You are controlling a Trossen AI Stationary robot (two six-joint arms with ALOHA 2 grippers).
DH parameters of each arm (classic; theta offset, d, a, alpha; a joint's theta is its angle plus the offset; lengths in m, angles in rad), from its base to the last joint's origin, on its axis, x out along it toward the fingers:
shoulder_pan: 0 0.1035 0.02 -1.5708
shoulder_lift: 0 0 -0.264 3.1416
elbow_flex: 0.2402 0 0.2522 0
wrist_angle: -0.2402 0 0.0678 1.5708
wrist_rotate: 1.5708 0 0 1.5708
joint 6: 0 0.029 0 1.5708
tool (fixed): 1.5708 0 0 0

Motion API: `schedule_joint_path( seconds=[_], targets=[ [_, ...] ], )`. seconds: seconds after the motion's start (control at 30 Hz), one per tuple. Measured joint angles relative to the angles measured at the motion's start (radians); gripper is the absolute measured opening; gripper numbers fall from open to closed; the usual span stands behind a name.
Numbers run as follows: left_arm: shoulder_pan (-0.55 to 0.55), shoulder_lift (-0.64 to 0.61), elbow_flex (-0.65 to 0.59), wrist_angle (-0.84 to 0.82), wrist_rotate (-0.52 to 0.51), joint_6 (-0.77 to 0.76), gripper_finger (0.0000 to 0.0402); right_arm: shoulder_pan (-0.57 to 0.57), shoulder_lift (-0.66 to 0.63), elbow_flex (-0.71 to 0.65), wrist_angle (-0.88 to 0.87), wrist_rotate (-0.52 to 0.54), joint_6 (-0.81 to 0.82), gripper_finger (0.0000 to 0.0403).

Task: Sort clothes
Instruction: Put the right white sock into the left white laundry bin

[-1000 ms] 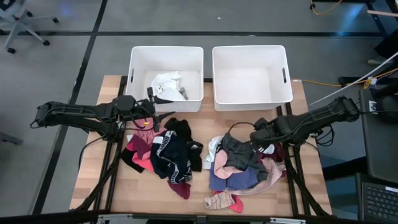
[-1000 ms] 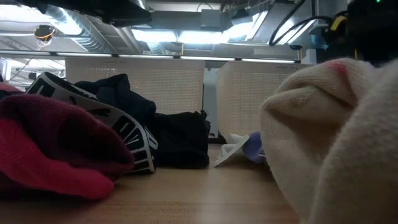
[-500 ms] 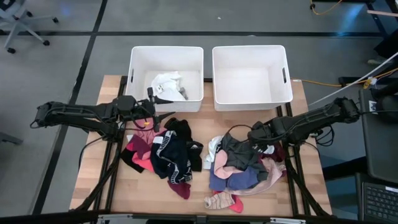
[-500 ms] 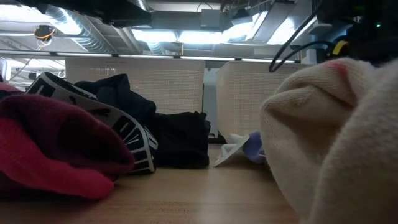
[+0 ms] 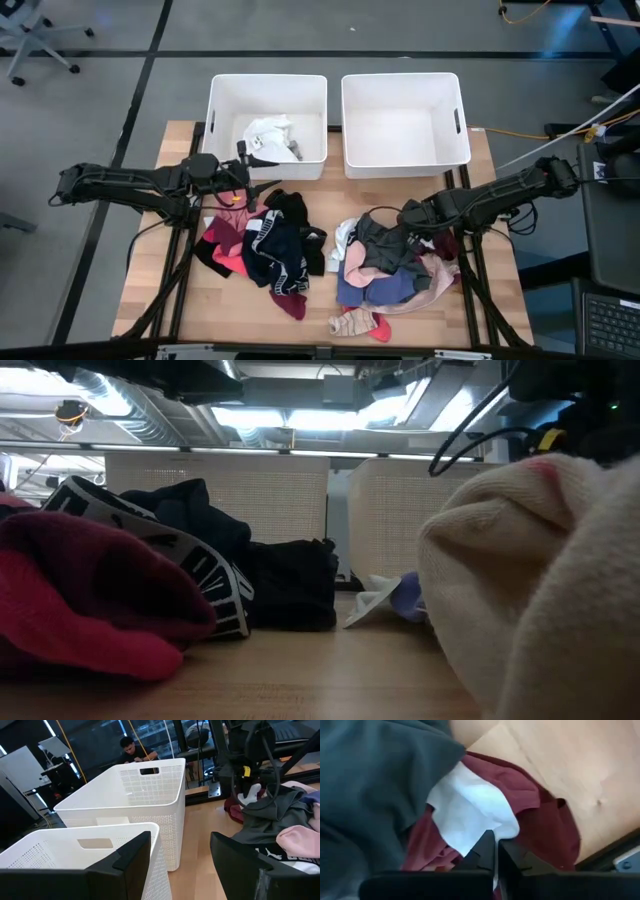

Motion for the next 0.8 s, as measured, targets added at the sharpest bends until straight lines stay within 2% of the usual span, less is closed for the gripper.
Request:
schedule_joint_path(
  seconds=[0.1,0.23,0.5,0.67,0.8],
  targets=[
    [0.0,0.0,0.0,0.0,0.0,0.0,0.0194,0.0,0.0,0.019,-0.017,0.033,-0.001,0.002],
    [0.0,0.0,0.0,0.0,0.0,0.0,0.0194,0.0,0.0,0.086,-0.069,0.073,-0.023,0.0006],
    [0.0,0.0,0.0,0.002,0.0,-0.003,0.0194,0.0,0.0,0.275,-0.151,0.246,-0.077,0.0008],
    [0.0,0.0,0.0,0.002,0.0,0.0,0.0194,0.0,0.0,0.391,-0.12,0.368,-0.157,0.0008],
    [0.0,0.0,0.0,0.002,0.0,0.0,0.0194,0.0,0.0,0.457,-0.029,0.464,-0.263,0.0009]
  ],
)
